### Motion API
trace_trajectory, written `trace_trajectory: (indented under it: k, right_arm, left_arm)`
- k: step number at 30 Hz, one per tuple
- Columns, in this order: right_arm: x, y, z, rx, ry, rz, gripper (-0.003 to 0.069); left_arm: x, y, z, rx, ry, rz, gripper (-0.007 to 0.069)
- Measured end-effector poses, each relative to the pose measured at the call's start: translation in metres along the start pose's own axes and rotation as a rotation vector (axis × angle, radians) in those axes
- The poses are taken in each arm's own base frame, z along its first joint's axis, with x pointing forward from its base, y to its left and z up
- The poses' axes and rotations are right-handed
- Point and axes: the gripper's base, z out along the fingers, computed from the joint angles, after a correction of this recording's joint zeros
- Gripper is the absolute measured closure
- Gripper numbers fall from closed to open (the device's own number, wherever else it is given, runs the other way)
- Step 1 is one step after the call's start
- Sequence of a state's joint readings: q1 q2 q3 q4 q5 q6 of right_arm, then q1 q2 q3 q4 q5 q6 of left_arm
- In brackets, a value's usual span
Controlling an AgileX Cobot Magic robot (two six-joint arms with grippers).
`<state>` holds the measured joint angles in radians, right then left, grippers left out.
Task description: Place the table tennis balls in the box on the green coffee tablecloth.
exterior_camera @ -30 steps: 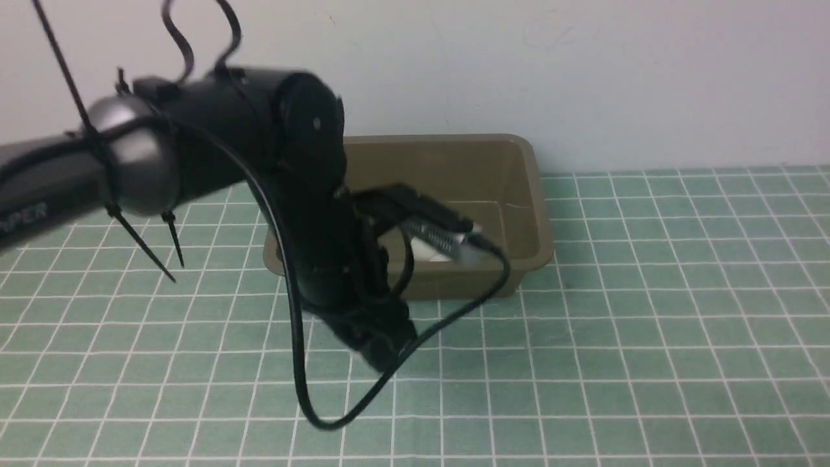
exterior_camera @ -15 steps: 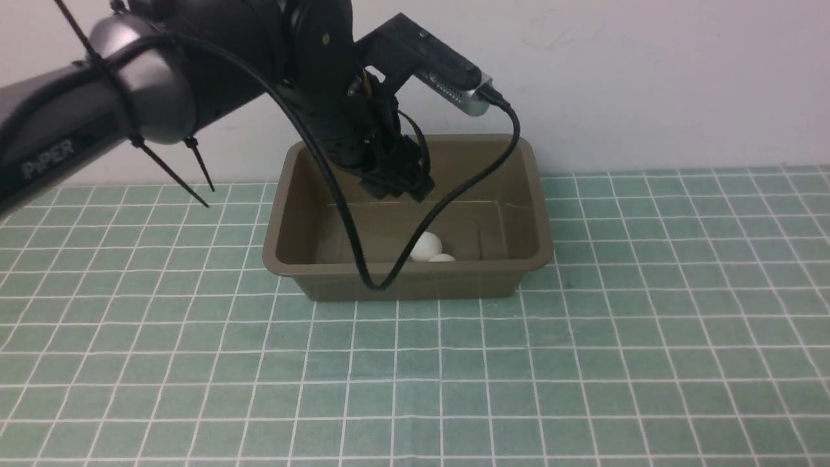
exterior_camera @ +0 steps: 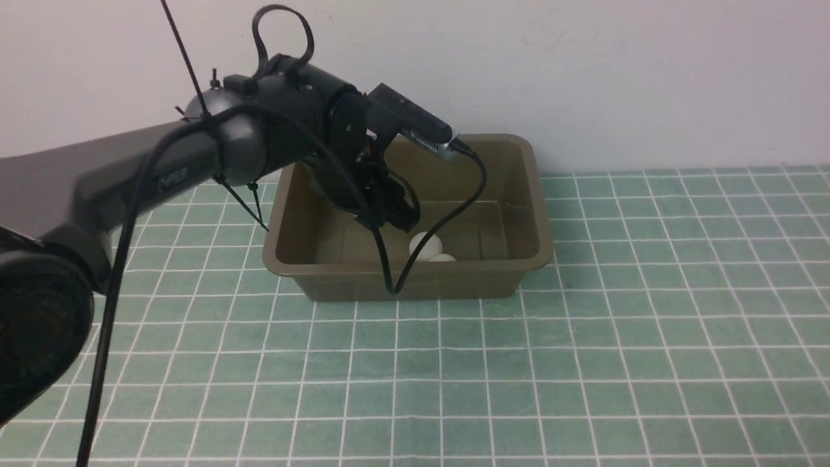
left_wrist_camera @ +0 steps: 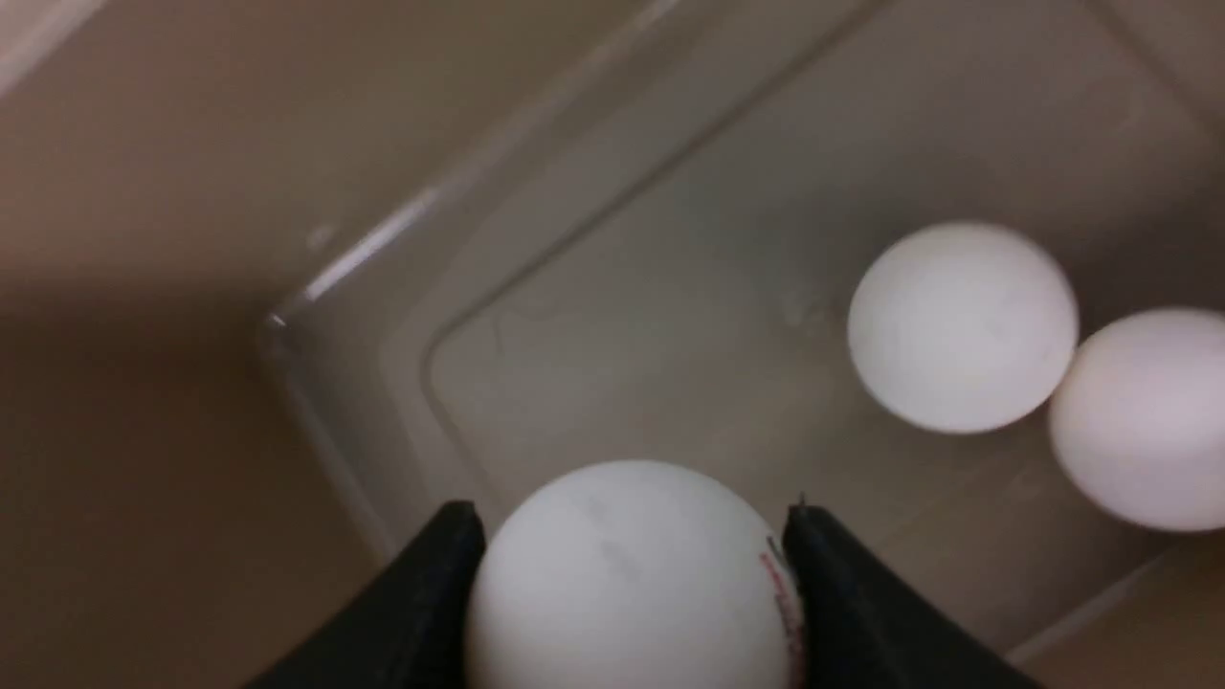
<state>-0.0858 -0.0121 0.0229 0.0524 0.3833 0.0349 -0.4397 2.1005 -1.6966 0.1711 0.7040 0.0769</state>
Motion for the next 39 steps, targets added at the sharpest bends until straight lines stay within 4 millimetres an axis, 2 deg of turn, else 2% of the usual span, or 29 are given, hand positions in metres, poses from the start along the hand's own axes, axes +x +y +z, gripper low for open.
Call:
trace_trajectory:
  k: [4, 10, 12, 16, 19, 22, 27, 29, 34, 36, 38, 39]
  right_arm:
    - [0.000, 0.000, 0.000, 0.000, 0.000, 0.000, 0.0676]
    - [0.000, 0.000, 0.000, 0.000, 0.000, 0.001, 0.0676]
    - [0.000, 0.000, 0.000, 0.000, 0.000, 0.001, 0.0676]
    - [0.000, 0.000, 0.000, 0.000, 0.000, 0.001, 0.0676]
    - [0.000, 0.000, 0.000, 0.000, 0.000, 0.001, 0.0676]
    - [0.000, 0.000, 0.000, 0.000, 0.000, 0.001, 0.0676]
    - [0.000, 0.000, 0.000, 0.000, 0.000, 0.001, 0.0676]
    - [0.000, 0.000, 0.000, 0.000, 0.000, 0.001, 0.0676]
    - [0.000, 0.000, 0.000, 0.000, 0.000, 0.001, 0.0676]
    - [0.000, 0.000, 0.000, 0.000, 0.000, 0.001, 0.0676]
    - [0.000, 0.000, 0.000, 0.000, 0.000, 0.001, 0.0676]
    - [0.000, 0.000, 0.000, 0.000, 0.000, 0.001, 0.0676]
  left_arm:
    - [0.004, -0.002, 0.011, 0.004, 0.022, 0.007, 0.0276]
    - [0.008, -0.004, 0.021, 0.008, 0.042, 0.011, 0.0181]
    - [0.005, -0.002, 0.021, -0.006, 0.039, 0.027, 0.0152]
    - [-0.013, 0.007, 0.002, -0.048, 0.027, 0.044, 0.0147]
    - [-0.029, 0.015, -0.027, -0.070, 0.036, 0.026, 0.0204]
    - [-0.038, 0.024, -0.069, -0.088, 0.057, 0.001, 0.0328]
    - [-0.036, 0.029, -0.132, -0.068, 0.069, -0.026, 0.0538]
    - [-0.036, 0.028, -0.158, -0.034, 0.026, -0.040, 0.0598]
    - [-0.031, 0.016, -0.244, 0.159, -0.170, -0.034, 0.0629]
    - [-0.027, 0.012, -0.271, 0.212, -0.239, -0.019, 0.0629]
    - [-0.023, 0.010, -0.290, 0.236, -0.284, -0.011, 0.0629]
    - [-0.018, 0.010, -0.307, 0.242, -0.319, -0.009, 0.0629]
